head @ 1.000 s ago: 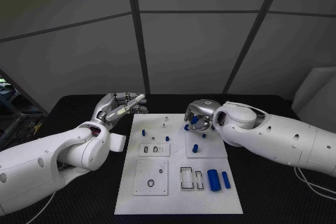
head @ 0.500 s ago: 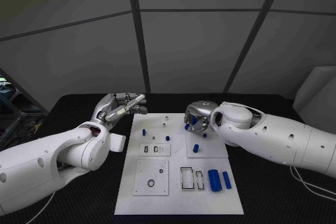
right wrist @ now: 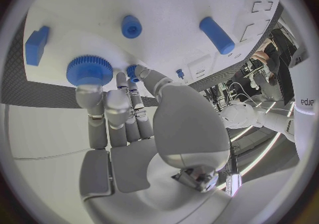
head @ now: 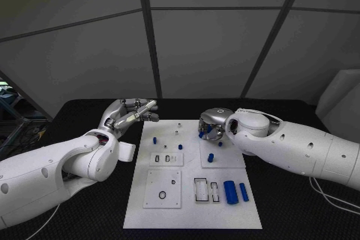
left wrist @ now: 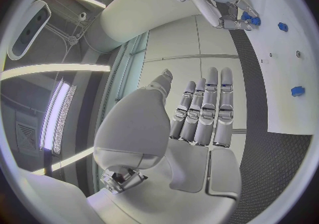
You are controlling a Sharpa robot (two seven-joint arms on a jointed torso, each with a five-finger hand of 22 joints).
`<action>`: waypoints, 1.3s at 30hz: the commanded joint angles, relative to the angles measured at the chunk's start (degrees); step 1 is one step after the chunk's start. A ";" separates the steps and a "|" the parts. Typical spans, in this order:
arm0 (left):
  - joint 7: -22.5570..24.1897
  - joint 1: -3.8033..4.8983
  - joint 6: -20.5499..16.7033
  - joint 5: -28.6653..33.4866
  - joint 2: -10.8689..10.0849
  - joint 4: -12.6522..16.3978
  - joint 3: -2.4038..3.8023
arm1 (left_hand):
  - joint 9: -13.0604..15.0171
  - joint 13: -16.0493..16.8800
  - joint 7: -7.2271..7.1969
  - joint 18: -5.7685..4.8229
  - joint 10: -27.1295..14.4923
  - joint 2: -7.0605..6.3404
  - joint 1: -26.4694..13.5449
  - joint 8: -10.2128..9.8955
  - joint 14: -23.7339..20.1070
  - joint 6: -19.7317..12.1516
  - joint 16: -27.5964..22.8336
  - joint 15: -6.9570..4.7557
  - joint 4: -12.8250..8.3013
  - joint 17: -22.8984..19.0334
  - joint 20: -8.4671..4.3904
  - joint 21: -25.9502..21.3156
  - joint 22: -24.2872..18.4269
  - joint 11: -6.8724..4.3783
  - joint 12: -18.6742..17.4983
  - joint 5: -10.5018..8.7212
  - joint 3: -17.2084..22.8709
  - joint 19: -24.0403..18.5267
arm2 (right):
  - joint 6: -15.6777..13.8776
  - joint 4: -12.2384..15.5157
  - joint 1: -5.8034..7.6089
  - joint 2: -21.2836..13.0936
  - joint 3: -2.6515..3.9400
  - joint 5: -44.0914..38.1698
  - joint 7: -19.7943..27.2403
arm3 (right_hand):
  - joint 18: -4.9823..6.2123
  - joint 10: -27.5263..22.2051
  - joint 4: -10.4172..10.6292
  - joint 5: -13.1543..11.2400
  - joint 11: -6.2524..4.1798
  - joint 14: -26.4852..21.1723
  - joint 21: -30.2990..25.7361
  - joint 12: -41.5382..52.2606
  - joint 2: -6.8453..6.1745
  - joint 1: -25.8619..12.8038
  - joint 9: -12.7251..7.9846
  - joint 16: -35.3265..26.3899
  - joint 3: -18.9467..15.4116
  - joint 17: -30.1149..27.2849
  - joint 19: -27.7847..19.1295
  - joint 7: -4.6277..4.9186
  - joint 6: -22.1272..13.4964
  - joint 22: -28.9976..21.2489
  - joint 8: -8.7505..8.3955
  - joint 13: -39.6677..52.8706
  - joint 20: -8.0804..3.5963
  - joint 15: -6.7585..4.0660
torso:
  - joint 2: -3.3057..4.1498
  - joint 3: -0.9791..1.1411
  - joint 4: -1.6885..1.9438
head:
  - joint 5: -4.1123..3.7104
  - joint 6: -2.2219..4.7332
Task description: Assemble the parts on the task board
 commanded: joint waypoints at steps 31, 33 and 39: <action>-0.26 0.08 0.70 0.02 -0.33 -0.18 0.06 | -0.05 -0.08 0.58 0.57 -0.40 0.48 -0.51 -0.45 -0.88 0.09 -0.68 0.21 0.02 0.16 0.07 0.30 0.09 0.28 -0.63 -0.27 -0.49 0.42 | -15.32 -2.21 0.32 2.91 0.09 4.37 -0.17 | -2.03 4.35 1.67 -3.82 -1.36 1.76 4.40 0.69 1.22 -0.25 0.97 5.07 1.52 5.51 2.52 -1.26 5.47 6.01 1.77 1.04 -0.54 -1.20 | 0.43 -0.13 0.08 | 0.52 0.14; -0.26 0.08 0.68 0.04 -0.28 -0.21 0.06 | -0.05 -0.08 0.58 0.57 -0.40 0.48 -0.51 -0.45 -0.88 0.09 -0.68 0.21 0.02 0.16 0.07 0.30 0.09 0.28 -0.63 -0.27 -0.49 0.42 | -15.55 -3.32 0.38 3.80 0.09 4.67 -0.13 | -2.04 4.33 1.71 -3.85 -1.36 1.78 4.43 0.66 1.21 -0.29 0.97 5.15 1.51 5.64 2.53 -1.26 5.47 6.05 1.75 1.04 -0.54 -1.21 | 0.47 -0.11 0.10 | 0.59 0.08; -0.36 0.08 0.70 0.07 -0.04 -0.29 0.06 | -0.05 -0.08 0.59 0.56 -0.39 0.50 -0.49 -0.45 -0.89 0.10 -0.70 0.22 0.01 0.16 0.07 0.30 0.09 0.29 -0.64 -0.27 -0.49 0.42 | -15.41 -7.00 0.51 6.99 0.08 5.74 0.84 | -2.05 4.23 1.89 -3.92 -1.32 1.79 4.49 0.53 1.26 -0.39 0.96 5.32 1.52 5.83 2.55 -1.19 5.35 6.14 1.64 1.03 -0.54 -1.21 | 0.54 -0.10 0.10 | 0.85 0.04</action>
